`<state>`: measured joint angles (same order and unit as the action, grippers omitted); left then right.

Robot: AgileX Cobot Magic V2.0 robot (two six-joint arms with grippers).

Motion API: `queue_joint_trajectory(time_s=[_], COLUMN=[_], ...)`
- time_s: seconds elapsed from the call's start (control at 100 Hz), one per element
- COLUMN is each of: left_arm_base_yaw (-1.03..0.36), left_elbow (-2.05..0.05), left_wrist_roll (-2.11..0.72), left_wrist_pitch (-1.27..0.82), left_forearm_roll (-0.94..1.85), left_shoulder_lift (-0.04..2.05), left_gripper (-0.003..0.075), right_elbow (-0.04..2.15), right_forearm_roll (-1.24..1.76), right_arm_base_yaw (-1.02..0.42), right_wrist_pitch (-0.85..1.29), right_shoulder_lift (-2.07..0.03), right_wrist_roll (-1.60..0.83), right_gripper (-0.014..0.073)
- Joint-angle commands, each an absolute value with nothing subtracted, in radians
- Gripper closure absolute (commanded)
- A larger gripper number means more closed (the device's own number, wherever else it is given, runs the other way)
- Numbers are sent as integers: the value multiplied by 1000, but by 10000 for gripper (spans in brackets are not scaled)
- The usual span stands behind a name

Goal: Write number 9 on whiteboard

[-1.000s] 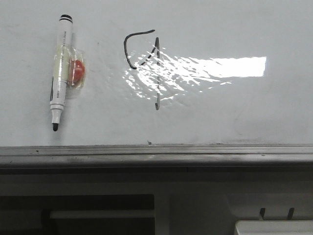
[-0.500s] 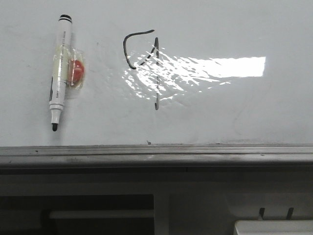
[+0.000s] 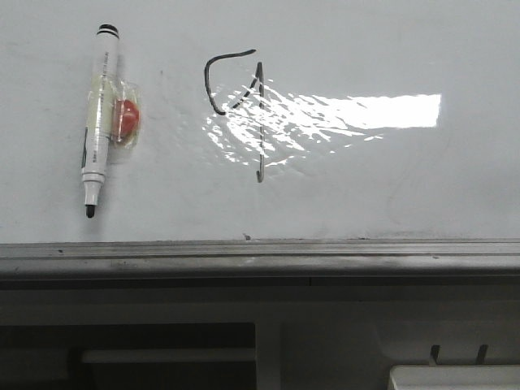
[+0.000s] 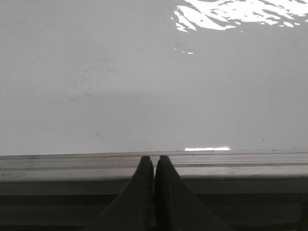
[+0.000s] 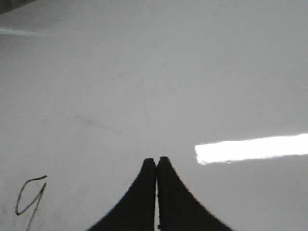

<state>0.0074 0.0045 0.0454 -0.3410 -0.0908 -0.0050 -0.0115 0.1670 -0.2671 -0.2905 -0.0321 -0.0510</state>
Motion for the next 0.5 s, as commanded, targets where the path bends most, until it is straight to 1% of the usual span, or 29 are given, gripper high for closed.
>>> queue_joint_trajectory(time_s=[0.0,0.23,0.35,0.49], left_arm_base_yaw=[9,9,9,9], left_elbow=[45,45,45,45], left_wrist_roll=[44,44,44,44], left_wrist_pitch=[-291,-291,-291,-291], left_forearm_roll=[-92,-92,-92,-92], left_shoulder_lift=[-32,-32,-32,-32], left_gripper=[740,740,740,740], right_elbow=[-36,-36,-36,-36], right_forearm_roll=[168,77,-45,-82], right_arm_base_yaw=[-229,-166,-132,-78], right_wrist_pitch=[-294,-48,18,115], right_shoulder_lift=[-39,-39,-37,31], right_wrist_roll=[-59,-19,97,120], right_gripper=[663,663,663,663])
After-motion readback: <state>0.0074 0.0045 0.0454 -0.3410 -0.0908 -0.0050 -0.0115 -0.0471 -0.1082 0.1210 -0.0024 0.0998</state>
